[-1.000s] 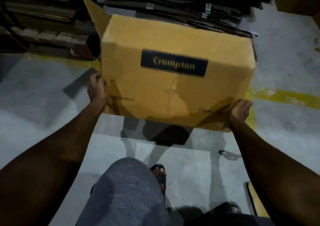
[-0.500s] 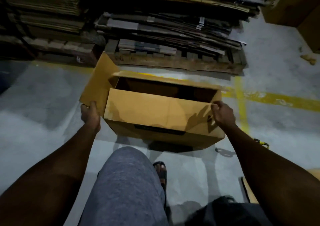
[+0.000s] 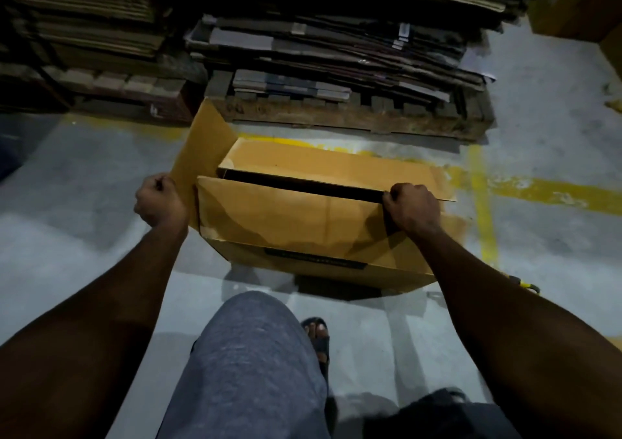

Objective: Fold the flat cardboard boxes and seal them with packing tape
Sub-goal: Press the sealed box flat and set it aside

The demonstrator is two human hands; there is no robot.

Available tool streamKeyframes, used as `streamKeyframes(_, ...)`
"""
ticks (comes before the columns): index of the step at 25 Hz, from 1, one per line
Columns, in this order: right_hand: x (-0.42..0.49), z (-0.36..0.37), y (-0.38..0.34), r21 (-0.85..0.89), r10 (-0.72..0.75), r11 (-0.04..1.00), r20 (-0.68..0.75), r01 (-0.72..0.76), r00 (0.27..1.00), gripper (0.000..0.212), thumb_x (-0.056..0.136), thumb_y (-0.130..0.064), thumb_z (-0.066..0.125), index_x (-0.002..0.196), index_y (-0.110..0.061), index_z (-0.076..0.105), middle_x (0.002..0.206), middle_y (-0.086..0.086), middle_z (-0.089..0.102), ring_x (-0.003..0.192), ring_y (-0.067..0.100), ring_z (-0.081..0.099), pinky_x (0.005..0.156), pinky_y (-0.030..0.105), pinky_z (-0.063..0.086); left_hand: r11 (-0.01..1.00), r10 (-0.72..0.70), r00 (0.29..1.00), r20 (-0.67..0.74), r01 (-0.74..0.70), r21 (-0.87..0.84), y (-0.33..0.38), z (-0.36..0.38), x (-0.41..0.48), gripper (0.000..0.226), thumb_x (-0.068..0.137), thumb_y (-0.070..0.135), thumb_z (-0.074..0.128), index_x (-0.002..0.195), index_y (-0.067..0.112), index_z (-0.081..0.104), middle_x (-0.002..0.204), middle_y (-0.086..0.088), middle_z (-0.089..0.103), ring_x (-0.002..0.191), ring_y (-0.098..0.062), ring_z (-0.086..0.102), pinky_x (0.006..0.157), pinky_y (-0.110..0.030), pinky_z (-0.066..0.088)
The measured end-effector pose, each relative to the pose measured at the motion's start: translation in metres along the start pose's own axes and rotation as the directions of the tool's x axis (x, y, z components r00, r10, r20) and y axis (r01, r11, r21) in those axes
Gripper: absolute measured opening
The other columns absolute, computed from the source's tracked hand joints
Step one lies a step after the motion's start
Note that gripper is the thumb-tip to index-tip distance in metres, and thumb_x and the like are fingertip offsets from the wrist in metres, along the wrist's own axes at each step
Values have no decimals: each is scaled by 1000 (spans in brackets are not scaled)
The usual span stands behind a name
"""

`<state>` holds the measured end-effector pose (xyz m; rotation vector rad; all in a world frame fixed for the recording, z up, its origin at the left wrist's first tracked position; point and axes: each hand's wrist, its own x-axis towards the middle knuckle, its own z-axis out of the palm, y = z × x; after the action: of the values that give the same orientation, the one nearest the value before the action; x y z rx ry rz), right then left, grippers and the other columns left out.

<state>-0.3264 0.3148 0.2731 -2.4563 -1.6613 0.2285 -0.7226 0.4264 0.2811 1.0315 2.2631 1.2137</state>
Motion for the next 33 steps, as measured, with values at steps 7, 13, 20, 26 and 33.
streamKeyframes(7,-29,-21,1,100,-61,995,445,19,893,46,86,-40,67,129,-27,58,115,6,66,90,20,59,72,27,44,963,96,942,322,-170,211,25,-19,-34,35,96,27,54,128,11,57,123,-15,62,113,-34,58,90,-40,47)
streamKeyframes(13,-58,7,-11,-55,-25,992,792,113,609,79,78,-37,79,146,-23,39,137,9,52,120,29,51,89,34,44,655,140,827,544,-489,576,14,-33,-54,63,87,37,63,140,19,32,122,-19,57,113,-41,54,93,-51,38)
streamKeyframes(20,-5,31,-16,-144,-66,983,313,116,947,88,89,-30,68,156,-25,11,160,19,9,130,42,40,98,49,45,839,180,917,355,-332,431,30,-4,-36,32,99,22,46,129,13,51,122,-21,59,112,-41,56,88,-48,47)
streamKeyframes(26,55,24,-15,-109,-20,994,-44,15,999,82,93,-37,58,156,-23,9,163,15,6,148,39,11,113,60,22,837,298,920,256,-380,394,31,12,-21,31,101,16,42,124,12,62,117,-17,65,103,-37,61,75,-37,42)
streamKeyframes(33,125,9,-24,10,180,983,174,-185,968,80,95,-45,55,157,-22,10,165,10,-7,149,42,3,114,65,20,856,384,856,346,-470,213,2,23,-41,31,97,25,47,117,18,69,109,-9,72,94,-30,67,83,-33,51)
